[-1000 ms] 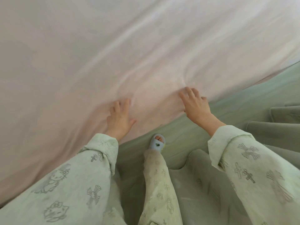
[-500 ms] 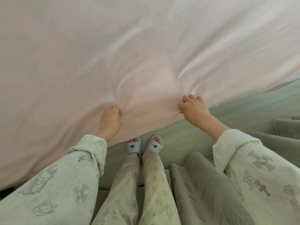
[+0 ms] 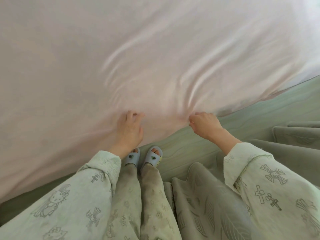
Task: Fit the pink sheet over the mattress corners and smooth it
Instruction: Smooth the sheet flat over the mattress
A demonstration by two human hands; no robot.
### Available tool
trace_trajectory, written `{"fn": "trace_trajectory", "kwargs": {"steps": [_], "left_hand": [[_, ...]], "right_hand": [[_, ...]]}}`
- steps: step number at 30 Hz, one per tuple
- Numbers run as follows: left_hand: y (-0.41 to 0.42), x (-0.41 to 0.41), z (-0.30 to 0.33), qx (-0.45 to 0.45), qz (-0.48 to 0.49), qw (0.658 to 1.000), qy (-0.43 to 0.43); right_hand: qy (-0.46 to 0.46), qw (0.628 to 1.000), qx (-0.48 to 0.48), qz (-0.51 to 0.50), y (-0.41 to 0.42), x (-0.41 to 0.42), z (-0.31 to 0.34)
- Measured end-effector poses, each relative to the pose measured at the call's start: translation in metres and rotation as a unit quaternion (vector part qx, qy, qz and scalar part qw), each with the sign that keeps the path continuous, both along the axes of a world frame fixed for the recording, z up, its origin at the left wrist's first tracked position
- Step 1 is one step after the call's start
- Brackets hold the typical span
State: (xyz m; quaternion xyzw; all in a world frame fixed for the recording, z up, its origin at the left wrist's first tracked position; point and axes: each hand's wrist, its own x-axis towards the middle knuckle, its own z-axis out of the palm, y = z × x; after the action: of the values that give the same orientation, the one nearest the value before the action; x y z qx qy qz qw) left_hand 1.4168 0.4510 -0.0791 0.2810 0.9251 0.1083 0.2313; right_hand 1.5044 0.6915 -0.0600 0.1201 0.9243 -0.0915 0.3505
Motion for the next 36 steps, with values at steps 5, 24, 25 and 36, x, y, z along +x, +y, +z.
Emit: {"fn": "trace_trajectory", "kwargs": {"steps": [5,24,25,36], "left_hand": [[0.070,0.004,0.000,-0.076,-0.021,0.996,-0.050],[0.391,-0.010,0.003,-0.061,-0.123,0.972,-0.189],[0.410,-0.010,0.002,-0.067,-0.135,0.972,-0.180],[0.521,0.056,0.009,-0.057,-0.283,0.939,-0.189]], "right_hand": [[0.092,0.995,0.018,-0.043,0.044,-0.010,-0.002],[-0.004,0.989,0.057,-0.136,0.331,0.015,0.028],[0.002,0.989,0.059,-0.135,0.350,0.014,0.021],[-0.208,0.963,0.026,-0.172,0.460,0.093,0.008]]}}
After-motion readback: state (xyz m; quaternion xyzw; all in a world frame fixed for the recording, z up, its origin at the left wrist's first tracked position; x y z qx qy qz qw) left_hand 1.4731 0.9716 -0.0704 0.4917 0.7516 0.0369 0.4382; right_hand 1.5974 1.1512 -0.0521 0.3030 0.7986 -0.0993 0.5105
